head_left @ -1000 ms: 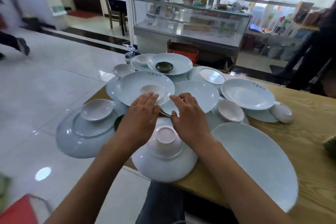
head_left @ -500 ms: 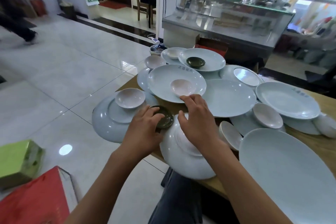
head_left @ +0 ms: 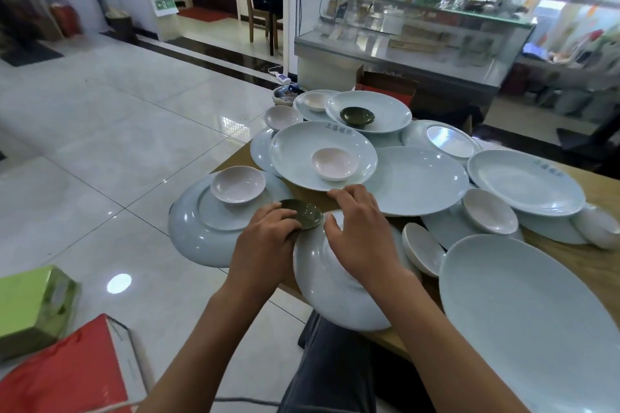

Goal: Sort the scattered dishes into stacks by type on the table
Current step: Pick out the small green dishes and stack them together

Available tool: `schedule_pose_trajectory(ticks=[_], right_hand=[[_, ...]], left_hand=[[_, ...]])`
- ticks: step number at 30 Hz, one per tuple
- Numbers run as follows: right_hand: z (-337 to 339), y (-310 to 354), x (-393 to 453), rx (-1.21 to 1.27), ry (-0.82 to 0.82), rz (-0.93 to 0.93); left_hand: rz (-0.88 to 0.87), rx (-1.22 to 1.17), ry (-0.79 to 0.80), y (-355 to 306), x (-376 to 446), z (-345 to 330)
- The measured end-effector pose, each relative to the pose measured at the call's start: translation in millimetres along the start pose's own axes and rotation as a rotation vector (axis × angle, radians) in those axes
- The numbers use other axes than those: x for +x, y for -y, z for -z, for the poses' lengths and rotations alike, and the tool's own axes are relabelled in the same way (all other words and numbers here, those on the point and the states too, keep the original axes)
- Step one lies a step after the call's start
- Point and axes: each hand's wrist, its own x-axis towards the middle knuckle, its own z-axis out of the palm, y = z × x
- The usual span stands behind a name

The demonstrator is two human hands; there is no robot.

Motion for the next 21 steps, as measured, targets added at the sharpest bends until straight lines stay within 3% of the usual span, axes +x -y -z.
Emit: schedule_pose_trajectory(ticks=[13, 21], right_hand=[[38.1, -16.8, -7.9, 0.012, -0.039, -0.032], [74.5, -53.1, -17.2, -0.012, -0.182, -0.148]], left_hand=[[-0.114, -0.047, -0.085, -49.3, 25.4, 2.9], [-0.211, -0.166, -0.076, -110.3, 57.6, -12.7]])
